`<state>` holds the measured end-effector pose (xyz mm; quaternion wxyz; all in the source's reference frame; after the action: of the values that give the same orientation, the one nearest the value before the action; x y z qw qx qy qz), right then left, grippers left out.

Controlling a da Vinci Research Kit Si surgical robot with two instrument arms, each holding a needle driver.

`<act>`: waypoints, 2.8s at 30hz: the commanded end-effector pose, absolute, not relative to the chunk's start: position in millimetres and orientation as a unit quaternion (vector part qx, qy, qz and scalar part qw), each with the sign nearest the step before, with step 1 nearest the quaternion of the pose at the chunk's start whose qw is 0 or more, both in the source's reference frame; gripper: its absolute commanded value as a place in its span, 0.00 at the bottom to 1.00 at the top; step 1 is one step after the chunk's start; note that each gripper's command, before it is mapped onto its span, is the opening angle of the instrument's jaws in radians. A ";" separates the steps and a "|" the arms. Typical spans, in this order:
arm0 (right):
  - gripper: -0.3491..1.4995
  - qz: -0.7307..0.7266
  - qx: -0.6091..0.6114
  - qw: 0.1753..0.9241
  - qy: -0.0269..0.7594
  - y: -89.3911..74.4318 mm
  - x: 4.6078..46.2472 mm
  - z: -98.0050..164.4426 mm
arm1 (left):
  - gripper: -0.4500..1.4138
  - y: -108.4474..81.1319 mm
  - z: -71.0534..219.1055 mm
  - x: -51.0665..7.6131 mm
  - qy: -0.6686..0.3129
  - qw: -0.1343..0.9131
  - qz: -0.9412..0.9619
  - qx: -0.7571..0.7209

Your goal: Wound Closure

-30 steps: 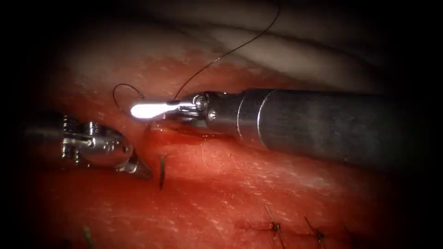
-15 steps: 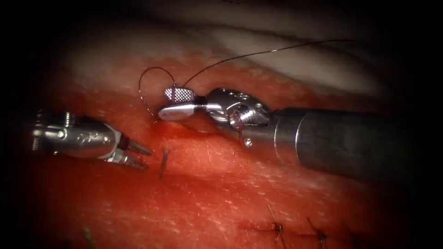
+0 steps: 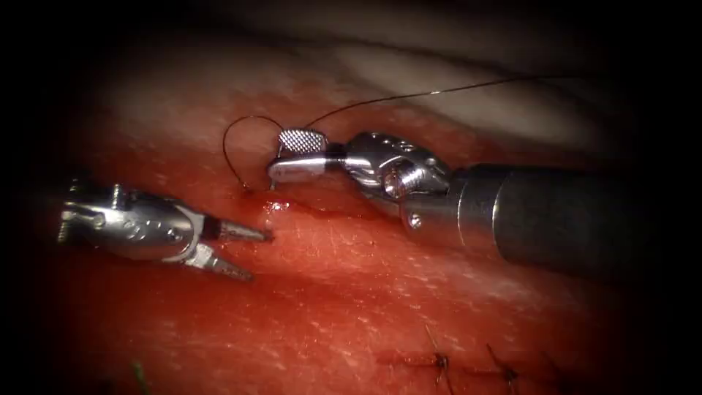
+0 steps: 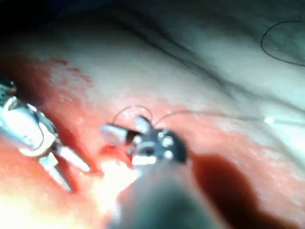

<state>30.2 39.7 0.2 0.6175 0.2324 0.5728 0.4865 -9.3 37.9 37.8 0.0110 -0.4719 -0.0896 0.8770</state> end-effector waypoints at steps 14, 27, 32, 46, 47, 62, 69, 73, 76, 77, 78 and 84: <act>0.88 0.480 0.238 0.617 0.577 39.8 31.4 0.3 | 0.34 38.0 39.9 -11.2 -0.069 0.032 0.880 -0.469; 0.88 0.475 0.243 0.617 0.578 39.1 31.1 -0.2 | 0.05 38.0 39.5 -10.8 -0.190 0.229 0.814 -0.499; 0.88 0.465 0.257 0.617 0.581 38.0 30.2 -1.0 | 0.05 37.7 37.6 -10.5 -0.308 0.262 0.741 -0.537; 0.85 0.414 0.270 0.665 0.559 35.0 29.6 -2.9 | 0.05 39.6 28.6 -9.2 -0.459 0.249 0.630 -0.575; 0.85 0.411 0.269 0.669 0.558 34.9 29.6 -2.8 | 0.05 39.7 28.2 -9.1 -0.461 0.247 0.628 -0.576; 0.83 0.376 0.254 0.725 0.518 31.6 31.4 4.4 | 0.05 42.3 24.2 -6.6 -0.370 0.200 0.657 -0.625; 0.82 0.380 0.259 0.725 0.513 32.3 31.2 3.1 | 0.05 44.2 21.7 -5.2 -0.291 0.148 0.680 -0.657; 0.81 0.373 0.242 0.724 0.528 33.6 31.3 0.1 | 0.05 44.5 21.2 -4.5 -0.282 0.146 0.683 -0.658; 0.81 0.365 0.229 0.727 0.534 34.6 31.5 -1.9 | 0.05 44.4 21.1 -4.3 -0.280 0.144 0.684 -0.658; 0.81 0.365 0.227 0.726 0.537 34.7 31.6 -2.3 | 0.05 44.3 21.1 -4.2 -0.280 0.144 0.684 -0.658; 0.81 0.364 0.225 0.726 0.538 34.7 31.8 -2.4 | 0.05 44.3 21.1 -4.2 -0.280 0.144 0.684 -0.658; 0.80 0.368 0.217 0.727 0.537 34.7 33.6 -1.6 | 0.05 44.2 20.5 -4.3 -0.273 0.141 0.686 -0.659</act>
<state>32.9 34.2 -1.8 0.7277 0.2164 0.5356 0.3698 -3.7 44.8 19.7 0.1386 -0.6604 -0.2712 0.6864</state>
